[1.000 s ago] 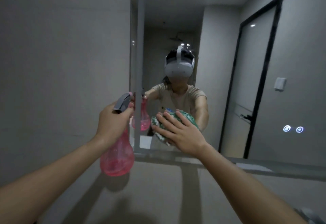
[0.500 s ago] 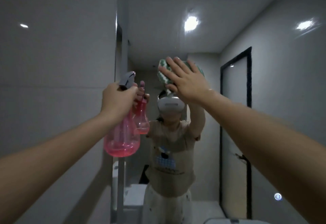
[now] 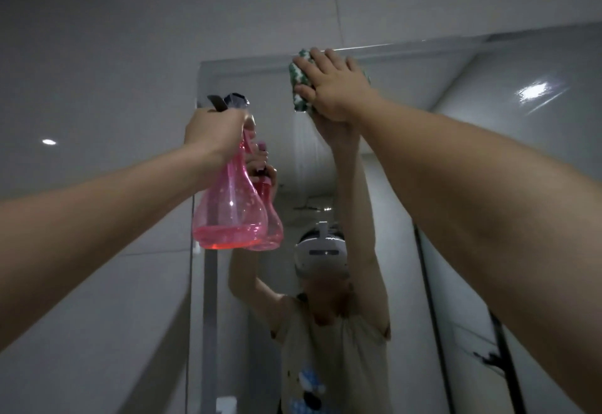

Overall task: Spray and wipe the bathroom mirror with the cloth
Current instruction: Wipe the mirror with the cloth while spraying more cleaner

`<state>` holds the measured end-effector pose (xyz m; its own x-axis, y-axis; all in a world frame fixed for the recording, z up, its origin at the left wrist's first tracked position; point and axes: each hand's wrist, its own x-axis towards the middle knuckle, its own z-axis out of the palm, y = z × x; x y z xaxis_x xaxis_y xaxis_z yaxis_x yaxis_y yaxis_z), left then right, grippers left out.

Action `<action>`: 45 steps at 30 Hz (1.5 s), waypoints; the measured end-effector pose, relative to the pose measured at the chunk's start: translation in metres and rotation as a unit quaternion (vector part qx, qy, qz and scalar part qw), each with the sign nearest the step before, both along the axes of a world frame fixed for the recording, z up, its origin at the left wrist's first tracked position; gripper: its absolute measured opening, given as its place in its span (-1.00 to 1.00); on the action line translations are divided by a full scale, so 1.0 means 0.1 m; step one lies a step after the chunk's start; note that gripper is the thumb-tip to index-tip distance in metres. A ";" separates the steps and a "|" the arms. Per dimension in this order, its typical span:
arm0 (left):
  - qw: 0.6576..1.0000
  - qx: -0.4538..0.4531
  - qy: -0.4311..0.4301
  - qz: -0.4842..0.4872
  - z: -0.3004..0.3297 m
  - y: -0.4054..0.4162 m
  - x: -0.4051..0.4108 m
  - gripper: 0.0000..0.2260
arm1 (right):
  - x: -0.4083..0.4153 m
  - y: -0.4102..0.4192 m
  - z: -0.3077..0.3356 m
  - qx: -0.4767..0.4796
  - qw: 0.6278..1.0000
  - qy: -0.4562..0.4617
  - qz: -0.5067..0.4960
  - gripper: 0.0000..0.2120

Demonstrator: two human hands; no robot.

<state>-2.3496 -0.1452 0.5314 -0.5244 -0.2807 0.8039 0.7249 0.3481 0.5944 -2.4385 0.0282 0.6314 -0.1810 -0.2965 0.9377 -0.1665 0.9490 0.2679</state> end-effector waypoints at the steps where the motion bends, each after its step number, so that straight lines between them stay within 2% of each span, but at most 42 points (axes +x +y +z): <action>1: 1.000 -0.001 0.004 -0.002 0.03 0.02 -0.02 -0.91 | 0.00 0.01 0.02 0.000 1.000 0.003 0.002 -0.48; 6: 0.998 0.003 0.007 -0.062 0.00 0.22 -0.02 -0.91 | 0.01 0.05 0.03 0.009 1.000 -0.005 0.014 -0.47; 10: 0.995 -0.002 -0.008 -0.101 -0.19 0.29 -0.05 -0.94 | 0.04 0.33 -0.03 -0.050 0.998 -0.032 0.013 -0.46; 14: 0.984 0.015 -0.051 -0.170 -0.55 0.36 -0.06 -0.73 | 0.06 0.43 -0.45 -0.055 0.998 -0.037 -0.012 -0.46; 17: 0.981 0.025 -0.072 -0.179 -0.90 0.48 -0.05 -0.58 | 0.10 0.45 -0.93 -0.031 0.998 -0.055 -0.021 -0.46; 22: 0.978 0.034 -0.092 -0.187 -1.64 0.57 -0.04 -0.64 | 0.07 0.47 -2.07 0.016 0.997 -0.072 -0.027 -0.46; 28: 0.975 0.053 -0.130 -0.170 -2.53 0.59 0.01 -0.45 | 0.05 0.50 -3.42 0.056 0.996 -0.063 -0.025 -0.46; 34: 0.963 0.098 -0.192 -0.164 -3.22 0.54 0.04 -0.70 | 0.07 0.69 -4.59 0.111 0.991 -0.066 -0.038 -0.49; 37: 0.960 0.130 -0.203 -0.140 -3.49 0.64 0.03 -0.74 | 0.08 0.79 -5.08 0.134 0.989 -0.056 -0.027 -0.50; 42: 0.969 0.110 -0.208 -0.075 -3.97 0.99 0.10 -0.95 | 0.08 1.05 -5.77 0.206 0.976 -0.065 -0.016 -0.48; 45: 0.974 0.094 -0.204 -0.030 -4.23 1.26 0.16 -0.82 | 0.08 1.23 -6.00 0.238 0.969 -0.068 -0.005 -0.46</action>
<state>-2.3331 -0.0193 0.1084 -0.8093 -0.3621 0.4626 0.4309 0.1694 0.8864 -2.4303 0.1514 0.0311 -0.2981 -0.6870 0.6627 -0.2213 0.7251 0.6521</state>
